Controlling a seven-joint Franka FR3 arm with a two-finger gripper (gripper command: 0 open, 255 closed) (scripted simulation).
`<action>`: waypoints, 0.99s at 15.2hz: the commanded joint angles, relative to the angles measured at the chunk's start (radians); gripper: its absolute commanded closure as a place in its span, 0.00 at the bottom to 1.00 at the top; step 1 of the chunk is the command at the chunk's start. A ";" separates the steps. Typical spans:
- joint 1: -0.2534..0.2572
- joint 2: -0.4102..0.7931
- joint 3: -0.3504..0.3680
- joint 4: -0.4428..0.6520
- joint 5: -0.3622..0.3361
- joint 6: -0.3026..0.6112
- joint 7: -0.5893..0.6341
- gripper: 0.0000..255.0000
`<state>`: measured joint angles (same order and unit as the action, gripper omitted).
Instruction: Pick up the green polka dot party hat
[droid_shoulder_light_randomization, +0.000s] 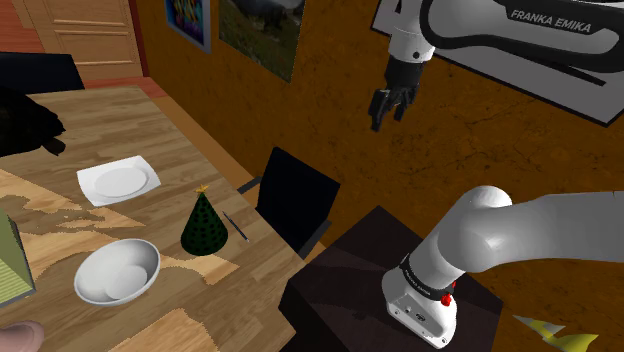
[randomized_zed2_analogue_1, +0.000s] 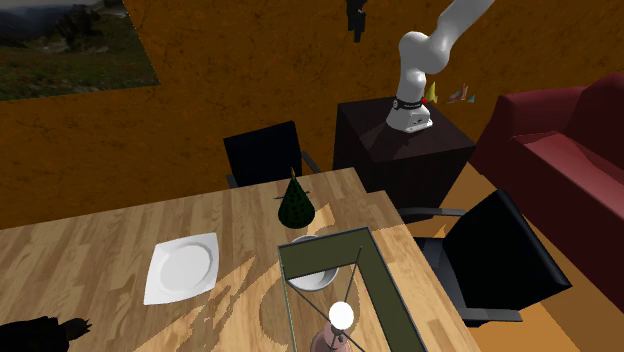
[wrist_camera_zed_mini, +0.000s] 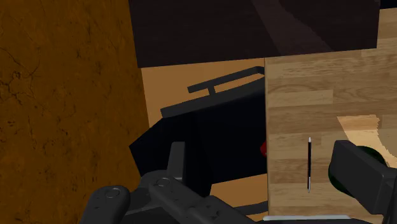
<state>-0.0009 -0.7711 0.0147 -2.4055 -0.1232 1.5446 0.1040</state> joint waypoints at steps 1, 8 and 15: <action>0.000 0.000 0.000 0.000 0.000 0.000 0.000 0.00; 0.033 0.255 0.052 0.071 0.086 0.111 0.082 0.00; 0.063 0.526 0.097 0.198 0.155 0.190 0.147 0.00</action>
<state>0.0584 -0.2900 0.1064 -2.2317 0.0226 1.7224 0.2427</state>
